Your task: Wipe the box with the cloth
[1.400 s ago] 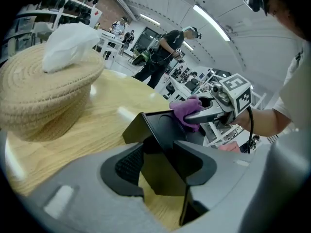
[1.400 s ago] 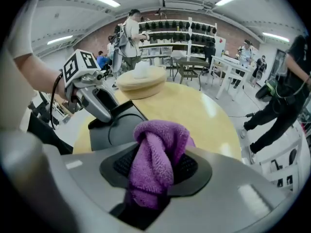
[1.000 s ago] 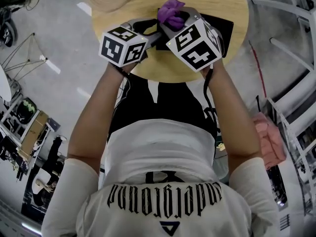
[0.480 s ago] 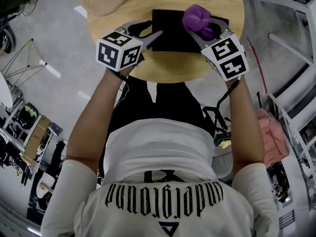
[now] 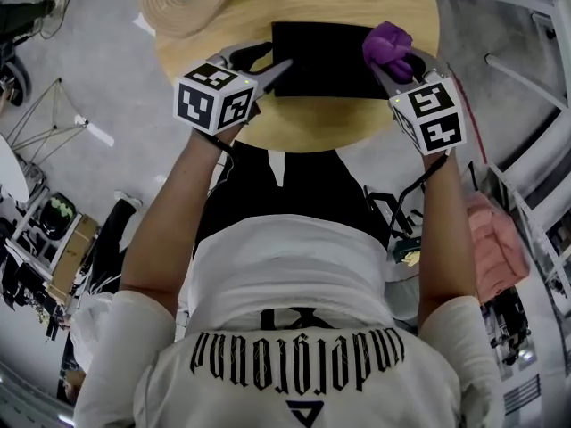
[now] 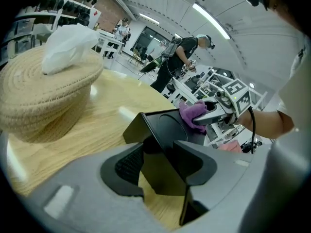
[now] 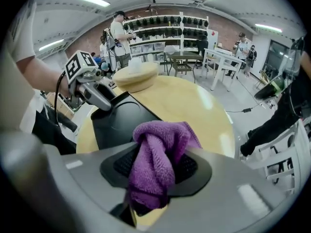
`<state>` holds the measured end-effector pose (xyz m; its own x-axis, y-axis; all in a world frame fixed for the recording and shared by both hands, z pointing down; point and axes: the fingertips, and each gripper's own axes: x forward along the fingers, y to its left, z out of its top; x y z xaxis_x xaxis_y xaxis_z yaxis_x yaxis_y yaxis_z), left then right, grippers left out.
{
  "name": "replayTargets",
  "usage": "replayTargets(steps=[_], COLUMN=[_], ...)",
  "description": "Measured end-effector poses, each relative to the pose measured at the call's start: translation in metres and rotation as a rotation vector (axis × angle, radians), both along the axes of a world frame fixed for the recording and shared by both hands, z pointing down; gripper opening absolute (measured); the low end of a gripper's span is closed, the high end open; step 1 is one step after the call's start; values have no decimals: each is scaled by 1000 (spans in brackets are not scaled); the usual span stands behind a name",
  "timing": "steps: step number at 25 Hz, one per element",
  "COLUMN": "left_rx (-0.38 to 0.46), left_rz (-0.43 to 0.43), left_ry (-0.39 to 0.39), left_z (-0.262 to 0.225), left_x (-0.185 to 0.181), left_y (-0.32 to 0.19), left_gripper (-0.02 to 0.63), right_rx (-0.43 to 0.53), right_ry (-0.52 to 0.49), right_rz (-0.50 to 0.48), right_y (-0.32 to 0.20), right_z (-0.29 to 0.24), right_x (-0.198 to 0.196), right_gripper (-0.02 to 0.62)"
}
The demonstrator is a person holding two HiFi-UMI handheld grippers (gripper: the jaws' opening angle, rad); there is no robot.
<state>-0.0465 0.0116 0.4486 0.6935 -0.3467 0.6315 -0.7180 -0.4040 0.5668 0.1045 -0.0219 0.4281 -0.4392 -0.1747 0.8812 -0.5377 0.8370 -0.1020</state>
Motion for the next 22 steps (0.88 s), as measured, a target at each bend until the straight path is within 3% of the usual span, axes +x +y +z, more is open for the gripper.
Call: replayTargets(steps=[8, 13, 16, 22], left_rx=[-6, -4, 0, 27], left_rz=[-2, -11, -16, -18], left_ry=[7, 12, 8, -12], left_z=[1, 2, 2, 0], left_x=[-1, 1, 1, -2], left_y=[1, 0, 1, 2], left_gripper=[207, 207, 207, 207], right_rx=[79, 112, 78, 37], right_ry=[5, -62, -103, -162], right_rz=[-67, -127, -145, -87], right_y=[-9, 4, 18, 59], right_z=[-4, -5, -3, -6], right_x=[-63, -103, -122, -112], right_gripper=[169, 166, 164, 152])
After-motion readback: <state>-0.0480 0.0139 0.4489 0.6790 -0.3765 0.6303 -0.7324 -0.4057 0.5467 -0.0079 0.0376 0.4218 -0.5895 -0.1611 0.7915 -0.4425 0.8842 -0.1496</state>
